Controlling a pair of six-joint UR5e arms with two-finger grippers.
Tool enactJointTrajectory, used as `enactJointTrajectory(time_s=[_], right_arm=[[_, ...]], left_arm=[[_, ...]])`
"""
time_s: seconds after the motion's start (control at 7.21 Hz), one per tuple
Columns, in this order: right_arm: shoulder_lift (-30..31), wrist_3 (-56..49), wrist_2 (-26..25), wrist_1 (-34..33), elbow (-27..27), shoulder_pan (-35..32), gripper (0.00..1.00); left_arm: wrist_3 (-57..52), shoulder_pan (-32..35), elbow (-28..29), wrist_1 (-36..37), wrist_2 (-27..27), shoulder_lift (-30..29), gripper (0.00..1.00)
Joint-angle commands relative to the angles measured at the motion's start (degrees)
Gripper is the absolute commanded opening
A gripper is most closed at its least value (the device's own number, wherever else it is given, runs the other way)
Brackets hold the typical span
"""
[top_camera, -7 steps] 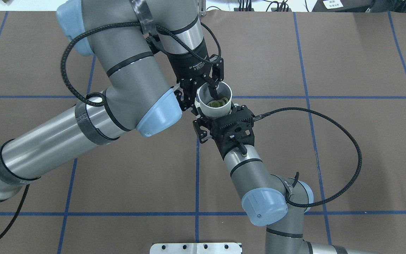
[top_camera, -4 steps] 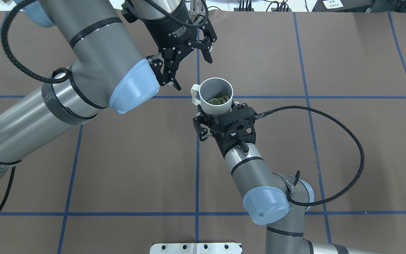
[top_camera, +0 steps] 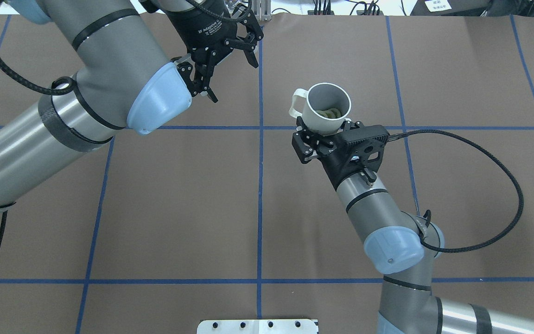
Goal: Left arm hands cup to right arm to dump lemon
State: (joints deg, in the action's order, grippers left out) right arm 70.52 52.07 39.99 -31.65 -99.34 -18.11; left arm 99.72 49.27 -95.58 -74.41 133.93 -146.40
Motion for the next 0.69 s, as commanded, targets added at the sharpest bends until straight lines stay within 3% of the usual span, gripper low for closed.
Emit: enactJointTrajectory(time_s=[0.0, 0.14, 0.28, 0.56], right_arm=[[10.9, 2.1, 0.1, 13.5, -1.0, -2.4, 0.35], [16.4, 1.5, 2.0, 19.0, -0.9, -4.2, 0.35], [20.7, 1.0, 7.3, 19.9, -1.0, -8.0, 0.44], [27.1, 0.9, 20.3, 25.0, -0.3, -18.1, 0.52]], left_arm=[[-1.2, -0.2, 0.2, 0.0, -0.5, 0.6, 1.0], [-1.4, -0.2, 0.3, 0.0, -0.5, 0.6, 1.0], [-1.4, -0.3, 0.4, 0.0, -1.1, 0.6, 1.0], [-1.4, -0.9, 0.7, -0.1, -1.7, 0.5, 1.0]])
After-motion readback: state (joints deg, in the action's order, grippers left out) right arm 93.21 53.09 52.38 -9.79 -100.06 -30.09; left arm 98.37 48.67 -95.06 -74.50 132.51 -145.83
